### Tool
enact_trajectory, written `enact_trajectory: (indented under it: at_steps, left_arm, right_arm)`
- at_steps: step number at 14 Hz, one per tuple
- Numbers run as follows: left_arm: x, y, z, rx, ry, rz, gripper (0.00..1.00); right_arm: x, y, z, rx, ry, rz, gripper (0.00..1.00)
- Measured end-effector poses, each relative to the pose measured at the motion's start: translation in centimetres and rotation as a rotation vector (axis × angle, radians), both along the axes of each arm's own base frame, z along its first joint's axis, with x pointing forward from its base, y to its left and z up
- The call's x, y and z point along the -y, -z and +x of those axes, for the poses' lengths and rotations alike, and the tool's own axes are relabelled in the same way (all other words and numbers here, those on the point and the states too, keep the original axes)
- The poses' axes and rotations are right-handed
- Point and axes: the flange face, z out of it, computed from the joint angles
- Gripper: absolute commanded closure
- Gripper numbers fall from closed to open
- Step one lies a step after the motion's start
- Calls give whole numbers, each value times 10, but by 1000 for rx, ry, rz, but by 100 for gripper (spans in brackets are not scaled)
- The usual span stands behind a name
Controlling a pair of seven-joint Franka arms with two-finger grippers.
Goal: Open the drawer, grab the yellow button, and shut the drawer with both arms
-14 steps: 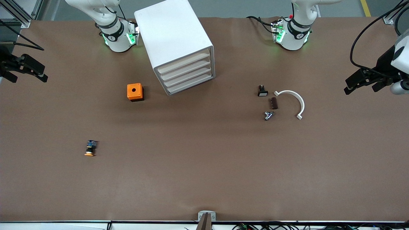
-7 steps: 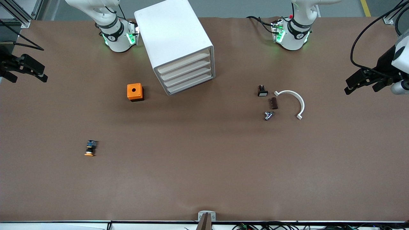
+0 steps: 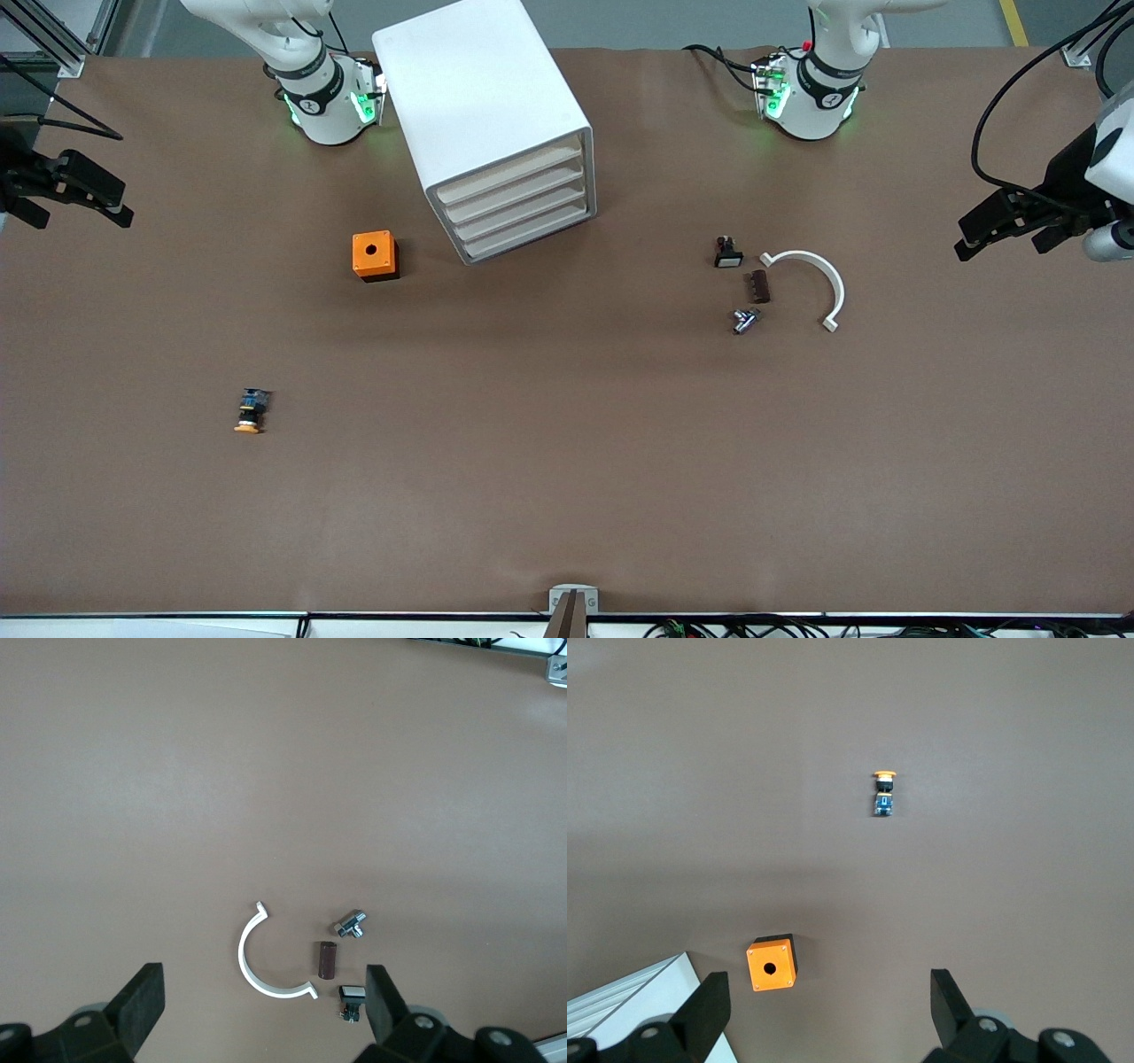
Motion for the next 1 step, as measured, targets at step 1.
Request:
enact_trajectory:
  at_steps: [1]
  left_arm:
    - [0,0,0,-1,0,0,0]
  right_arm:
    - [0,0,0,-3,1,2,0]
